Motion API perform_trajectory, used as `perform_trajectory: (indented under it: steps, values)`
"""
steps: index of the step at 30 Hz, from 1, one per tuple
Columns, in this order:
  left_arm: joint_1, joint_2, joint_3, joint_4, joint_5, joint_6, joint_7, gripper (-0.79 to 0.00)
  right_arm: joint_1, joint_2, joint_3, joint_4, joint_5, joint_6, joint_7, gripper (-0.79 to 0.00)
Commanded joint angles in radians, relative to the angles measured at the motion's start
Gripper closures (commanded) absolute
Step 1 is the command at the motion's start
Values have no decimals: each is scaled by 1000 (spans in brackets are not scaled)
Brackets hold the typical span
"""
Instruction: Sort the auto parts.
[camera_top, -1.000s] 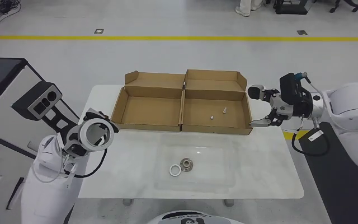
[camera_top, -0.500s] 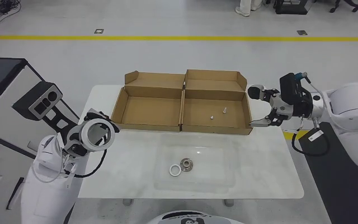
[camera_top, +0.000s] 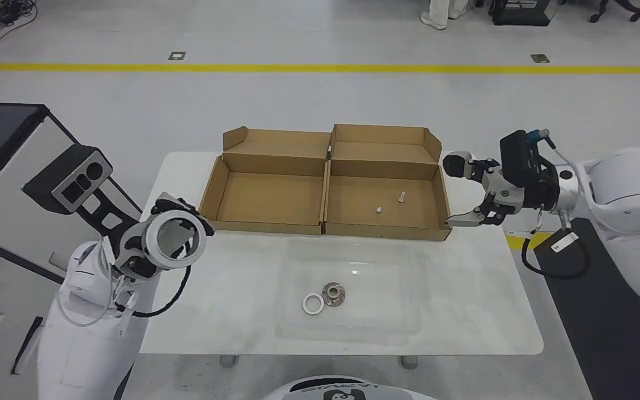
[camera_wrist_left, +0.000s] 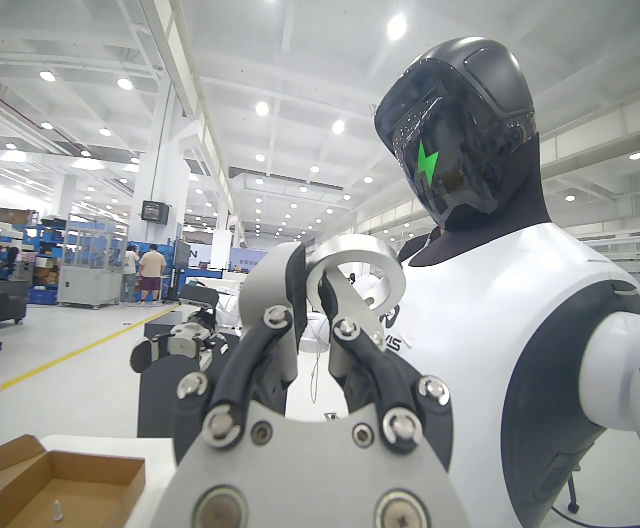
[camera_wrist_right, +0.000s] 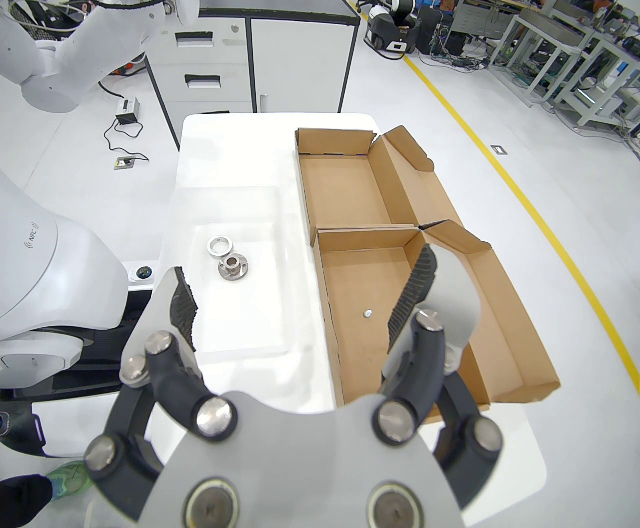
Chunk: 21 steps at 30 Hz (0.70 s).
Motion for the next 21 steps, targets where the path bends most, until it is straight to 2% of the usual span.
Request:
perform_trajectory:
  steps: [1, 7, 14, 21]
  values:
    - [-15, -2, 13, -6, 59, 49, 14, 0, 0, 0, 0, 0, 0, 0, 0, -785]
    - [-80, -9, 65, 5, 262, 186, 42, 0, 0, 0, 0, 0, 0, 0, 0, -785]
    - [-152, -11, 152, 6, 474, 297, -14, 0, 0, 0, 0, 0, 0, 0, 0, -785]
    - [-235, -14, 219, 45, 626, 413, -46, 0, 0, 0, 0, 0, 0, 0, 0, -785]
